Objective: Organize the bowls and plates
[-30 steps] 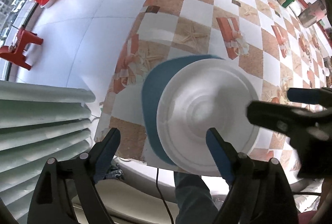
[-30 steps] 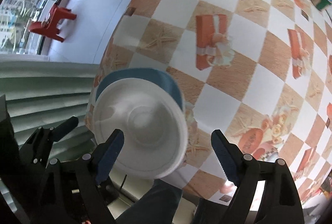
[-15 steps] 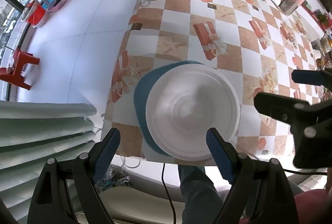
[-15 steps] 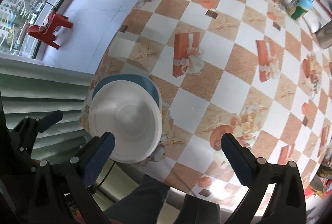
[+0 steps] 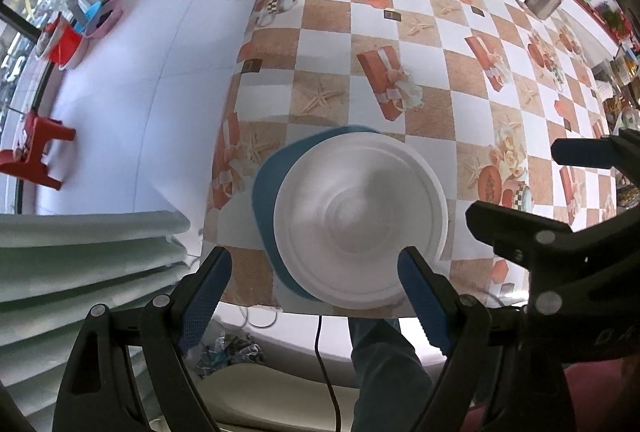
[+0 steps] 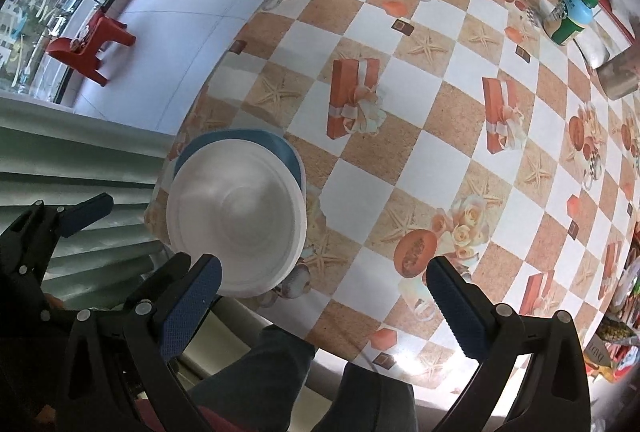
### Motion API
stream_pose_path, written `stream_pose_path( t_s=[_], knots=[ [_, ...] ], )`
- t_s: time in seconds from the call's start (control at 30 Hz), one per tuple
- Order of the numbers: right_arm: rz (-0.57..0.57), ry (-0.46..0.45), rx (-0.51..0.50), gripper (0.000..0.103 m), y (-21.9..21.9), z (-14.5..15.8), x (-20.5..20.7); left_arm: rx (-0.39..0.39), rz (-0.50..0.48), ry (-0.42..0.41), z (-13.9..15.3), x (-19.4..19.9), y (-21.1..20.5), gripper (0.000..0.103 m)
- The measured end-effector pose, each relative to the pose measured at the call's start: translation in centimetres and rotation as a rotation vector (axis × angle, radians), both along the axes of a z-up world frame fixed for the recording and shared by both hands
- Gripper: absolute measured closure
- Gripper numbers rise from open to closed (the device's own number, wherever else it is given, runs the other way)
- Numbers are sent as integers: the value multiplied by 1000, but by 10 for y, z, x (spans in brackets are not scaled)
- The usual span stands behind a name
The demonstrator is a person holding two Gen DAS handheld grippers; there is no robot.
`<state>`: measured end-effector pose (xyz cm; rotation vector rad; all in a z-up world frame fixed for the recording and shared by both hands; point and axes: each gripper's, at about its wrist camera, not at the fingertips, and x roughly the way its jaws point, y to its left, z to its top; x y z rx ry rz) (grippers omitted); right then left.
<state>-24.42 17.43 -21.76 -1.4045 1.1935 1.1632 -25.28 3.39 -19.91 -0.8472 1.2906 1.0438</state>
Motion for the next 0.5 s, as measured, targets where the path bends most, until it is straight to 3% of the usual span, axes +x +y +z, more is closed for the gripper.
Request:
stream_pose_path(
  t_s=[0.5],
  knots=[
    [9, 4, -3, 0, 3, 3, 1, 13, -18, 21, 4, 4, 3, 15]
  ],
)
